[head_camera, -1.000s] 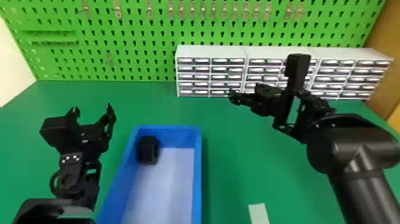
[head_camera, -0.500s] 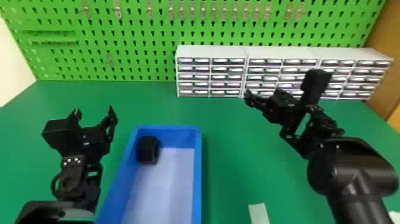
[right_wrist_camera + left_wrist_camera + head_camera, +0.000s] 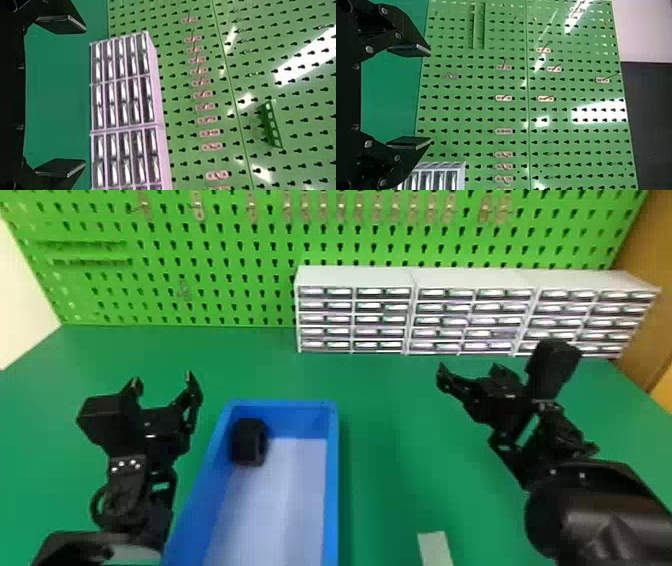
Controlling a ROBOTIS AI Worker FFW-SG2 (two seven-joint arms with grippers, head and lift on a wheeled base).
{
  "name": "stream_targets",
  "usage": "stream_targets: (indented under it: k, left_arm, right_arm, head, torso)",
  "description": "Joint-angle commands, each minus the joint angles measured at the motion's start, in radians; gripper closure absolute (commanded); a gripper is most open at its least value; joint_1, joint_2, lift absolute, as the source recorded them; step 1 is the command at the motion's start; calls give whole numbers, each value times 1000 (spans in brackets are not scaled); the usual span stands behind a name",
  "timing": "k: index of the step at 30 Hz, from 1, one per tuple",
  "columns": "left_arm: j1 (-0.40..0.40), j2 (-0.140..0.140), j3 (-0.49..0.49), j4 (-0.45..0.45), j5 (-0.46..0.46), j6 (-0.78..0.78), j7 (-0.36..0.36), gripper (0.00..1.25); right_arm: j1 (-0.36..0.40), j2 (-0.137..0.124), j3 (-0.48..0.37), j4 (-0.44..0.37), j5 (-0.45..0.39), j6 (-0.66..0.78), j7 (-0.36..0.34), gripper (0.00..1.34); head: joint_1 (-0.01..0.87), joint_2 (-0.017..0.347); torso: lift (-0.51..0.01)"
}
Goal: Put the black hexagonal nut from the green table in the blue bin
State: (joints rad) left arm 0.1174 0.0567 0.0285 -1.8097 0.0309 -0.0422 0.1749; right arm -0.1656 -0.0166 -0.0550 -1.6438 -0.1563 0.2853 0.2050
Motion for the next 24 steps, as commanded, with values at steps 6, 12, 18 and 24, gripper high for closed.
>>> stream_targets:
  k: [6,12,18,24]
  left_arm:
    - [1,0,-7,1,1,2,0,463]
    - [1,0,-9,1,4,2,0,463]
    - [2,0,-12,3,6,2,0,461]
    - [1,0,-12,3,9,2,0,463]
  right_arm:
    - [55,0,23,-21,35,-86,-119,117]
    - [78,-8,55,-21,80,-113,-160,117]
    - [93,-11,75,-21,93,-136,-183,117]
    - [106,-8,76,-21,95,-141,-185,117]
  head:
    - [657,57]
    - [657,57]
    - [657,57]
    - [657,57]
  torso:
    - [-95]
    - [-95]
    - [-95]
    - [-95]
